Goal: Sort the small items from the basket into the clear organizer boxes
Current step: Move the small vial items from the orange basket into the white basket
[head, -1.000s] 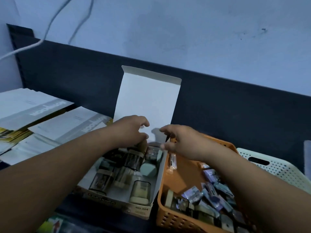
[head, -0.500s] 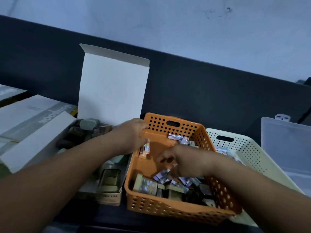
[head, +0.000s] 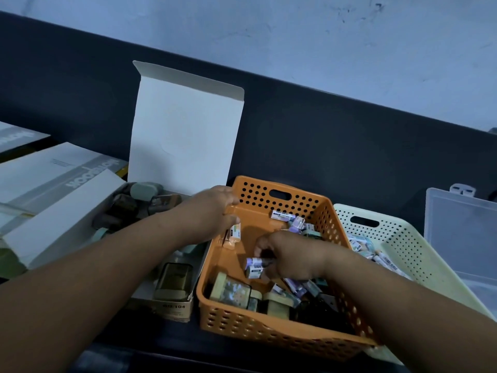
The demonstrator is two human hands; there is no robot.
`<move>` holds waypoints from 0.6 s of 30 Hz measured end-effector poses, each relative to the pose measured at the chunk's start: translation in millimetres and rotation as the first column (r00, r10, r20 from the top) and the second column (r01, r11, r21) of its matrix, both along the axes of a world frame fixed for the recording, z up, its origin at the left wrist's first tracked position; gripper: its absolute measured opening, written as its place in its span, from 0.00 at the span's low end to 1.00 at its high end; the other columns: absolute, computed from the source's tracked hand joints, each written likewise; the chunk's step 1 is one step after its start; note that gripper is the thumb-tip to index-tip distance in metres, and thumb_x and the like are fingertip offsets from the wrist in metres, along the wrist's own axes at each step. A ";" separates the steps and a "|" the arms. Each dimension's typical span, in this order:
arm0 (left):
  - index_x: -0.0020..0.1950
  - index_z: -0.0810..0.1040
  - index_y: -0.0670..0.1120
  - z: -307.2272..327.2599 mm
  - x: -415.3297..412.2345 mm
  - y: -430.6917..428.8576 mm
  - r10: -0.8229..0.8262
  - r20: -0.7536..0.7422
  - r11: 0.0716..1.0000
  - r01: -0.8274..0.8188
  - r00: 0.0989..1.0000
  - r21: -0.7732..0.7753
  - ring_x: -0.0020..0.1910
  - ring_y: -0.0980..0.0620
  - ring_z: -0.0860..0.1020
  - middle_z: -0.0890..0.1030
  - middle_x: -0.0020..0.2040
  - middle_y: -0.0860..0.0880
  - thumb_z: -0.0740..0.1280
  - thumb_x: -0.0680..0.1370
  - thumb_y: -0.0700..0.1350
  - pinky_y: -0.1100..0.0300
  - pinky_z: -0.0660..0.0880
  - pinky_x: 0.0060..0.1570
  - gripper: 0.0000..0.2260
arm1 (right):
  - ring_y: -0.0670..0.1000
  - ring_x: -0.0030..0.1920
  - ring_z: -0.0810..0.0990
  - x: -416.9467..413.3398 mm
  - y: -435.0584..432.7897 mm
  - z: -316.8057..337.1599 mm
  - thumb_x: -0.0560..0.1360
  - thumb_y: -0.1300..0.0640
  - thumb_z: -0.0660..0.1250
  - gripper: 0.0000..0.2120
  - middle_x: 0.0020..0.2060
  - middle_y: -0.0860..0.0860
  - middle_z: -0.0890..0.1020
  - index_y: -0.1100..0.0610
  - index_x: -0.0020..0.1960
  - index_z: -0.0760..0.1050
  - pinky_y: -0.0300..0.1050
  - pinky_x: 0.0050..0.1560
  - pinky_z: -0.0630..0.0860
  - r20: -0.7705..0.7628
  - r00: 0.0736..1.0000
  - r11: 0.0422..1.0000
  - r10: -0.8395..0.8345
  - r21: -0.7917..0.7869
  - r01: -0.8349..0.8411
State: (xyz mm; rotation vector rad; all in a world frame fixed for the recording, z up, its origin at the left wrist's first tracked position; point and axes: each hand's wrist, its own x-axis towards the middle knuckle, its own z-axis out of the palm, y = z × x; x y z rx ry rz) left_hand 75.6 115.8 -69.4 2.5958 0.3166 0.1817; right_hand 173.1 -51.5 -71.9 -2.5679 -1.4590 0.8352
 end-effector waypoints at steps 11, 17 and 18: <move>0.70 0.70 0.51 2.5 3.7 -3.8 0.029 0.020 0.997 -0.028 0.999 -0.070 0.54 0.60 0.69 0.65 0.72 0.56 0.64 0.79 0.48 0.68 0.67 0.41 0.19 | 0.56 0.40 0.78 46.3 -71.3 49.9 0.71 0.57 0.74 0.10 0.42 0.57 0.81 0.57 0.48 0.76 0.50 0.44 0.76 -0.050 0.921 0.780 -0.387 0.514 0.356; 0.70 0.70 0.50 5.4 5.7 -5.9 0.025 0.003 1.000 -0.025 1.000 0.015 0.55 0.60 0.68 0.65 0.72 0.54 0.64 0.79 0.48 0.66 0.67 0.48 0.19 | 0.53 0.38 0.75 77.2 -118.3 29.3 0.70 0.54 0.76 0.11 0.39 0.57 0.79 0.57 0.46 0.77 0.49 0.41 0.72 -0.075 0.796 0.695 -0.600 0.444 0.566; 0.70 0.70 0.51 5.3 6.3 -5.9 0.024 0.001 1.000 -0.024 1.000 0.019 0.55 0.60 0.68 0.65 0.72 0.54 0.64 0.79 0.48 0.66 0.68 0.48 0.18 | 0.52 0.38 0.75 79.4 -121.5 25.6 0.70 0.54 0.76 0.10 0.39 0.56 0.79 0.56 0.46 0.77 0.48 0.40 0.72 -0.068 0.783 0.688 -0.618 0.435 0.581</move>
